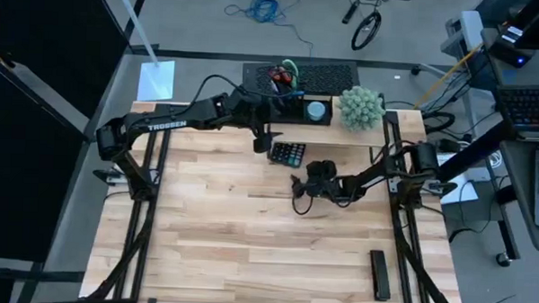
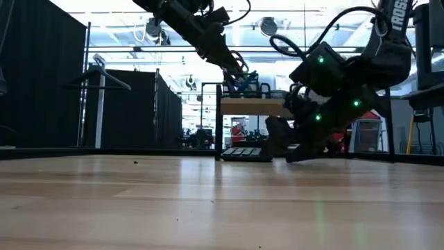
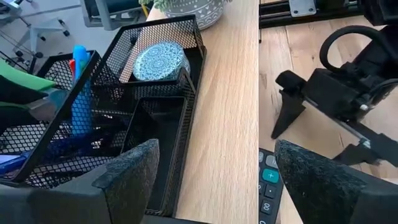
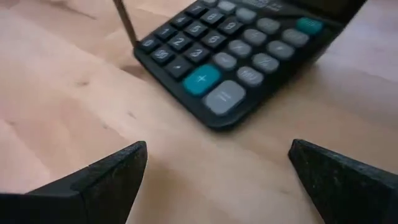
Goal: Pick and place office supplies into organizer
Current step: Put the black calculator under the wooden shelf
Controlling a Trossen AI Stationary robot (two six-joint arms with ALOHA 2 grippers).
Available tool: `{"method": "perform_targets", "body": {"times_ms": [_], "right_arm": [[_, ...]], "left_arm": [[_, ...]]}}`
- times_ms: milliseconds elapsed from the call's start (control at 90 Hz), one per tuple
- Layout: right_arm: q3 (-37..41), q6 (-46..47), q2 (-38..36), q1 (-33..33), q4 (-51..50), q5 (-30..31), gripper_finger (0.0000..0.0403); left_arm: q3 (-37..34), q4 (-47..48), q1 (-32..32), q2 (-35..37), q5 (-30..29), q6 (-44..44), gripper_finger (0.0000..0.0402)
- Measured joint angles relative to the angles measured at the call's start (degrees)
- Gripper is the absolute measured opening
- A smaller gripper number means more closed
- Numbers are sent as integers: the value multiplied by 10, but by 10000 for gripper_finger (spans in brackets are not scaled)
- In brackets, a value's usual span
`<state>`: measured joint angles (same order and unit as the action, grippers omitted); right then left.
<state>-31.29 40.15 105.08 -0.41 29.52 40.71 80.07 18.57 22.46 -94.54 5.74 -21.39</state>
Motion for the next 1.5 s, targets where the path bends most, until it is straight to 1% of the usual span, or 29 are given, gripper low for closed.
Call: {"method": "perform_targets", "body": {"times_ms": [256,433,944,1044,1156,1344,1500], "right_arm": [[1,-29,1,-46,7,-3,384],[1,-47,1,-64,17,-3,384],[1,-74,1,-86,50,-5,384],[1,-86,1,-85,51,-6,384],[1,-87,1,-76,56,-21,384],[1,-91,1,-56,52,-19,384],[1,-98,1,-68,38,-15,384]], "left_arm": [[0,-1,0,0,0,0,309],[0,-1,0,0,0,0,309],[0,-1,0,0,0,0,309],[0,-1,0,0,0,0,309],[0,-1,0,0,0,0,309],[0,0,0,0,0,0,309],[0,0,0,0,0,-2,309]]}}
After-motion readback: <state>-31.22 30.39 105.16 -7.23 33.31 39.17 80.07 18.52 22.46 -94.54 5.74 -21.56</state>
